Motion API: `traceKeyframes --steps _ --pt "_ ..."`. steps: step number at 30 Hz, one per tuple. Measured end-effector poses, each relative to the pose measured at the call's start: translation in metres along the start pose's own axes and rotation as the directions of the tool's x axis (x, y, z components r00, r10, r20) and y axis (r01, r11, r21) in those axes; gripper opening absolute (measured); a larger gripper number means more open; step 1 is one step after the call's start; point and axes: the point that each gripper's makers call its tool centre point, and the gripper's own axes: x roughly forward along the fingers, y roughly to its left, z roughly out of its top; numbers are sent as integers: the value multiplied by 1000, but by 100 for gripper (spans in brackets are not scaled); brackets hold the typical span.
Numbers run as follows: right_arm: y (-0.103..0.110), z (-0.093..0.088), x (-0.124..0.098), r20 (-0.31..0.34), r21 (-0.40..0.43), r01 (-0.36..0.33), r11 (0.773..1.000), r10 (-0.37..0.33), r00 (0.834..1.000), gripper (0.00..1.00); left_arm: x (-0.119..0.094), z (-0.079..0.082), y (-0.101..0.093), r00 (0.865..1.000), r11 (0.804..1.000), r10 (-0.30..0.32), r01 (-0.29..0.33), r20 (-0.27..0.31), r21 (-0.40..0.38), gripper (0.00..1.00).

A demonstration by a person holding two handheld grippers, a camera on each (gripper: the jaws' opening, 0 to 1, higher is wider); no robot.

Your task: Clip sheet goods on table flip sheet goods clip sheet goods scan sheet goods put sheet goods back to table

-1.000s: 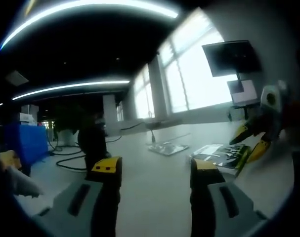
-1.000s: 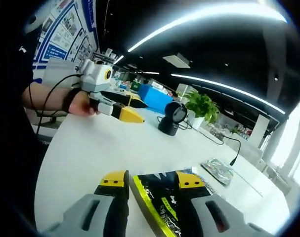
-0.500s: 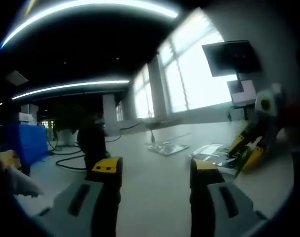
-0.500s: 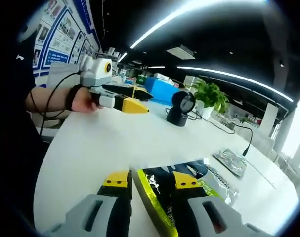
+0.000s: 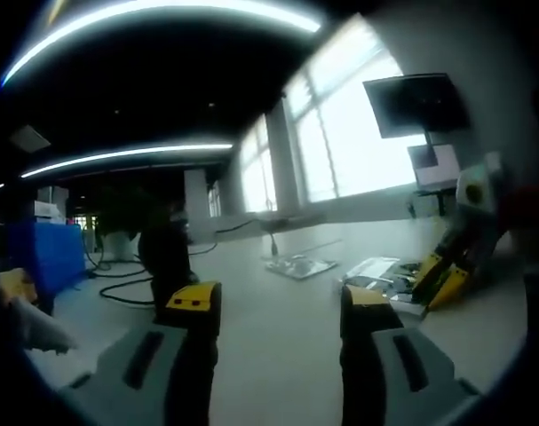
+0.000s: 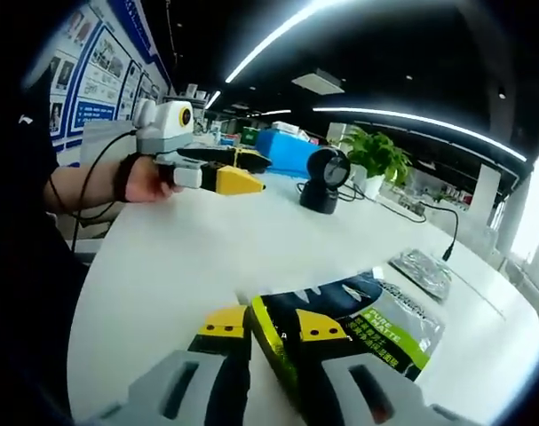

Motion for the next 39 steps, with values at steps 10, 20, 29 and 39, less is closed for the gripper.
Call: traceKeyframes --steps 10,20,29,39 --pt "8 -1 -3 2 2 -17 1000 17 1000 2 0 -1 2 1000 1000 3 -3 -3 0 46" --pt "8 3 -7 16 15 -27 1000 27 1000 0 0 -3 6 1000 1000 3 -2 -6 3 46" --pt "12 4 -15 20 -2 -30 1000 30 999 0 0 -4 7 1000 1000 2 -2 -7 4 46" --pt "16 4 -16 34 -16 -25 1000 26 999 3 1 -5 9 1000 1000 2 -2 -8 6 46"
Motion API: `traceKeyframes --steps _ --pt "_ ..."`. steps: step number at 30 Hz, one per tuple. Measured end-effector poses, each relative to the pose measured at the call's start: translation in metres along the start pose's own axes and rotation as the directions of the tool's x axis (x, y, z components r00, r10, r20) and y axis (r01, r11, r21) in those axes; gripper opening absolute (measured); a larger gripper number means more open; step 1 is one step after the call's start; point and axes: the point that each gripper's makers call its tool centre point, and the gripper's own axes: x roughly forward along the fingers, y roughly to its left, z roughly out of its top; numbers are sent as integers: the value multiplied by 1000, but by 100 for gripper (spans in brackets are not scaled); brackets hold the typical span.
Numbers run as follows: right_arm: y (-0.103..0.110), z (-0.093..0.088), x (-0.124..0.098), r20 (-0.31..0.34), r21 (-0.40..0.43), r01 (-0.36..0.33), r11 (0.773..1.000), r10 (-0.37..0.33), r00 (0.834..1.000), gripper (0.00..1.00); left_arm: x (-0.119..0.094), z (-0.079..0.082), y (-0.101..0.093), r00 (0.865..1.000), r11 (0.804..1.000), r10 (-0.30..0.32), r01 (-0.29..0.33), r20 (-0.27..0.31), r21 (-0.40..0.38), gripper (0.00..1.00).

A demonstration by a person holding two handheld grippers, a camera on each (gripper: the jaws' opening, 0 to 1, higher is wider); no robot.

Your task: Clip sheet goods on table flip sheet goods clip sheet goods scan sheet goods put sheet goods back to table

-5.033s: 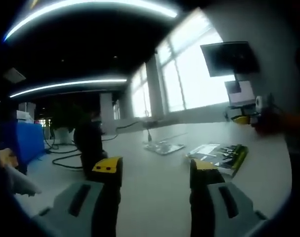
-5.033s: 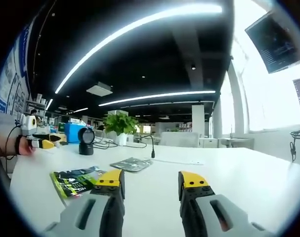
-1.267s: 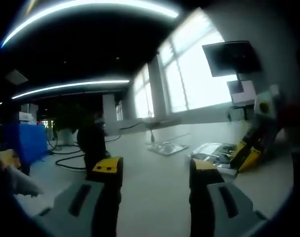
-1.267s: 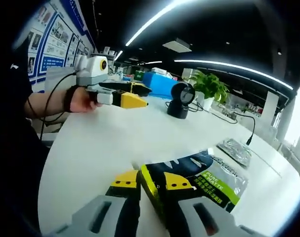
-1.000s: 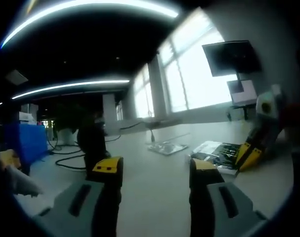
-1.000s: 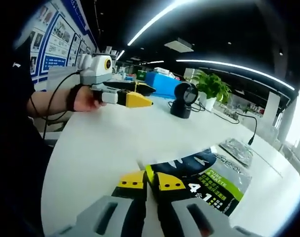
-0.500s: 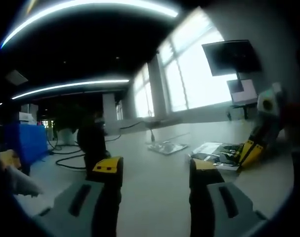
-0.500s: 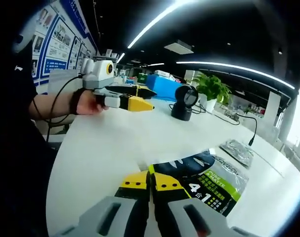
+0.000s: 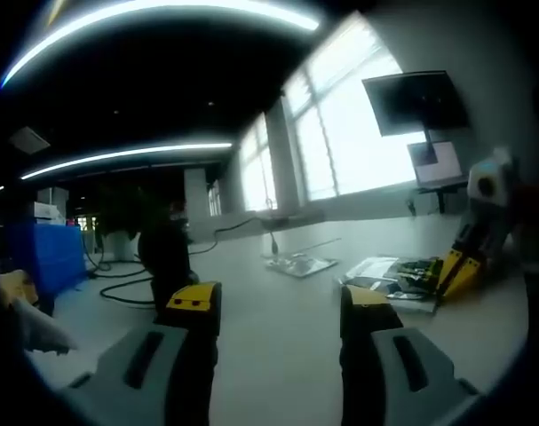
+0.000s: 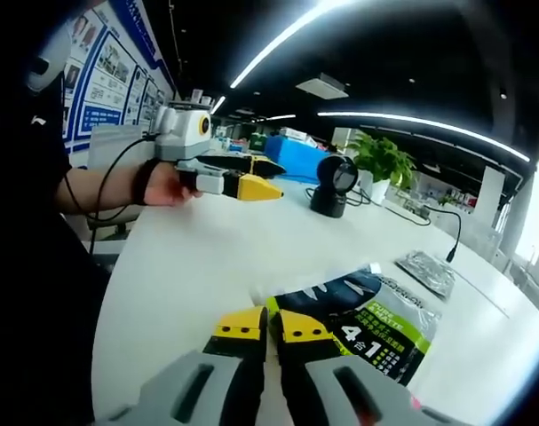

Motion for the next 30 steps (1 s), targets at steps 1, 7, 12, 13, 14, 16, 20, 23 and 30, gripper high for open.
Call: traceKeyframes --steps 1,7,12,13,14,16,20,23,30 --pt "1 1 1 3 -13 1 1000 -1 1000 7 0 0 0 1000 1000 0 0 0 0 46" --pt "-7 -1 5 2 -81 47 996 -47 999 8 1 -1 2 1000 1000 1 -1 -2 0 46" --pt "-11 6 3 25 -79 79 994 -77 997 9 1 -1 1 1000 1000 0 0 0 -1 46" --pt "-10 7 3 26 -79 81 994 -79 997 8 1 -1 1 1000 1000 0 0 0 -1 46" --pt "-10 9 3 41 -67 85 994 -83 996 8 2 -1 1 1000 1000 0 0 1 -2 46" --pt "-10 11 2 53 -42 88 995 -86 995 8 2 -1 1 1000 1000 -1 1 1 -2 46" --pt "-8 13 2 61 -37 99 994 -97 993 8 2 0 1 1000 1000 -1 1 2 -2 46" --pt "-6 12 5 55 -51 117 992 -114 992 8 2 -1 2 1000 1000 -1 1 2 -3 46" --pt "-13 11 7 36 -184 258 949 -256 966 10 2 -2 4 1000 1000 0 0 1 -4 45"
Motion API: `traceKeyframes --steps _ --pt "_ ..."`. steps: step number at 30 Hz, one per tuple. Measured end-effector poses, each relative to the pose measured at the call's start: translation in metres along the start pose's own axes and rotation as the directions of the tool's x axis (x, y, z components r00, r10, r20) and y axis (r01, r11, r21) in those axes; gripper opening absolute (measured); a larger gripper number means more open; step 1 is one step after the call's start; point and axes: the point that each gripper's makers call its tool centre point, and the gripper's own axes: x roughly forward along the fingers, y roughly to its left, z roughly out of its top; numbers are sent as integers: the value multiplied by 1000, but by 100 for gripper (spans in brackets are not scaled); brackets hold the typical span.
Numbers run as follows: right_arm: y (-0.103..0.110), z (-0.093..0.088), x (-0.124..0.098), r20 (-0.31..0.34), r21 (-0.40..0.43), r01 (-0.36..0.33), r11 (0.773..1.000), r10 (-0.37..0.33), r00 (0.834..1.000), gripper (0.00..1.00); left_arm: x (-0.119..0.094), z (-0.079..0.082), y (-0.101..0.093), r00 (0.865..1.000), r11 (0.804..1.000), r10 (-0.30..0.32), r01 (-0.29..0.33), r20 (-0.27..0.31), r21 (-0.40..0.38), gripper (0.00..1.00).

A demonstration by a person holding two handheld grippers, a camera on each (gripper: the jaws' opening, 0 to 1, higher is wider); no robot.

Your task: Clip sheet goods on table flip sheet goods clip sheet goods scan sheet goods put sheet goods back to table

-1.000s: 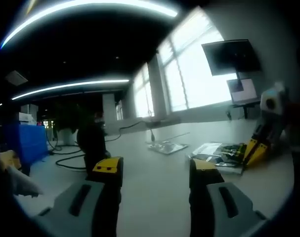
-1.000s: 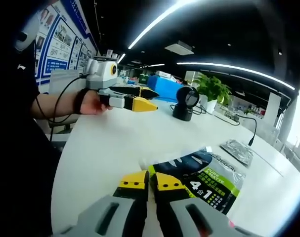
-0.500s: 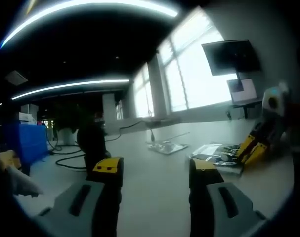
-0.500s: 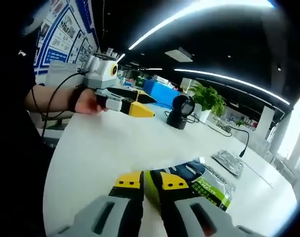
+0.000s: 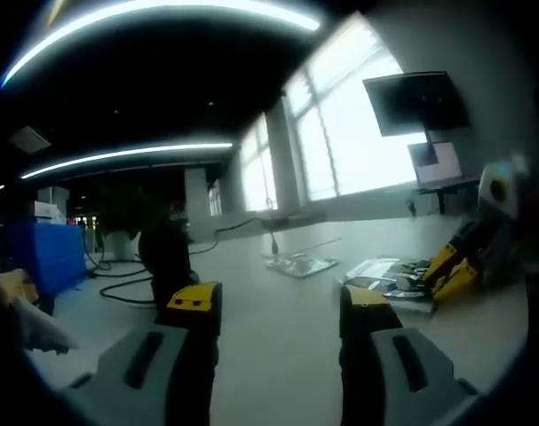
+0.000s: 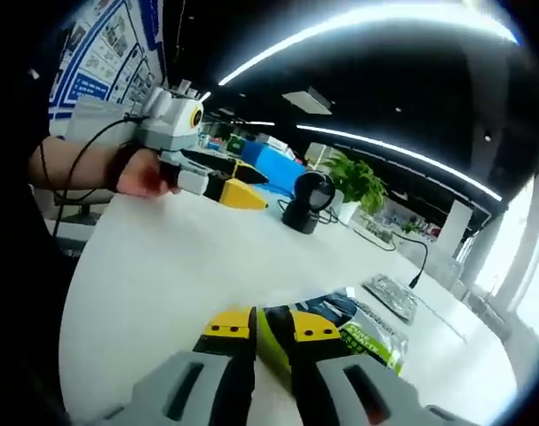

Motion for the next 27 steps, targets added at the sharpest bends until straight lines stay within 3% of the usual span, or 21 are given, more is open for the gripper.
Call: traceKeyframes --steps 3,5,12,27 --pt "0 2 0 -15 -96 61 994 -62 998 10 0 1 -2 1000 1000 0 0 0 0 45" --pt "4 4 2 -15 -110 72 991 -74 997 10 -1 1 -3 1000 1000 -1 1 1 0 45" --pt "-4 -6 8 -56 -19 142 990 -142 988 10 -1 2 -3 1000 1000 -1 1 3 -2 45" --pt "-6 -15 11 -90 98 135 986 -127 988 0 -2 2 -3 1000 1000 0 0 4 -5 45"
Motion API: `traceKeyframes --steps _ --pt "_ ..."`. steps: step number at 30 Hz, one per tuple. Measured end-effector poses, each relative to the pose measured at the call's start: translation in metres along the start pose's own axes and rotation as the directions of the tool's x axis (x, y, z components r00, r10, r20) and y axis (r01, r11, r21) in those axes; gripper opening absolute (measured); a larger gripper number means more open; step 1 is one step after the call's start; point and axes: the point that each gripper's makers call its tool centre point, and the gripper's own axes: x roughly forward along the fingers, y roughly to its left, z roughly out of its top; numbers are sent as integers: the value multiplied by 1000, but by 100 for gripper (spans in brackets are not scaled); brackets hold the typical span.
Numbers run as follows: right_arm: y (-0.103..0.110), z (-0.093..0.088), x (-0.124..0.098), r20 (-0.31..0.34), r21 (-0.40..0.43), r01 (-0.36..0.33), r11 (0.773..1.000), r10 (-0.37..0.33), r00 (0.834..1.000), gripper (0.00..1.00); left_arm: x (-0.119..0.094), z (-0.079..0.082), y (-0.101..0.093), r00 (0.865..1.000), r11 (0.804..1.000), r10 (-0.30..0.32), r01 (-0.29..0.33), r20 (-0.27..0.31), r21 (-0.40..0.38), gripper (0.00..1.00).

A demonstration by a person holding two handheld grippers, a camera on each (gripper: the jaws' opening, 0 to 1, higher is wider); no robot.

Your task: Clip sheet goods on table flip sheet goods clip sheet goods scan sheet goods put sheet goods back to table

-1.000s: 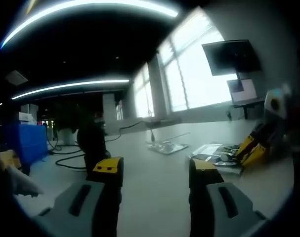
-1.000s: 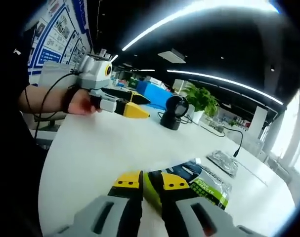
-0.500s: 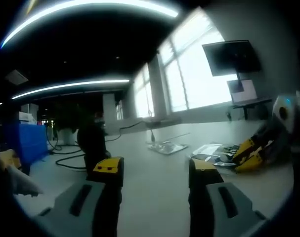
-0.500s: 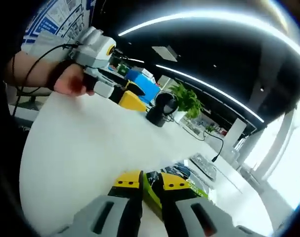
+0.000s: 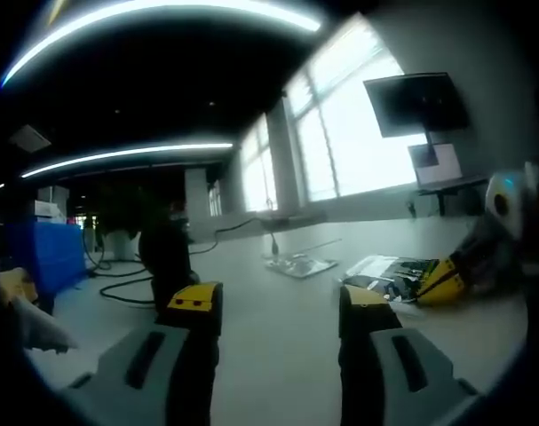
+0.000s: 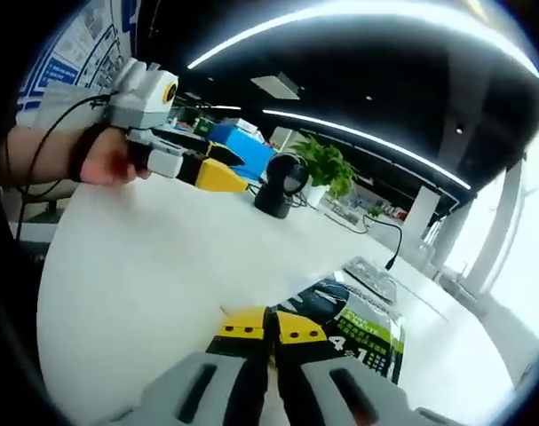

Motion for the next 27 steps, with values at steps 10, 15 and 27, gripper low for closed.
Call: traceKeyframes --steps 10,15,27 --pt "-29 23 -10 74 155 34 987 -46 996 0 0 1 0 1000 1000 3 -3 -1 -3 45" --pt "-51 39 -19 124 279 63 958 -101 987 0 0 0 0 1000 1000 4 -4 -1 -3 45" --pt "-89 54 -33 173 404 104 909 -187 967 0 2 -2 2 1000 1000 17 -17 -9 -21 44"
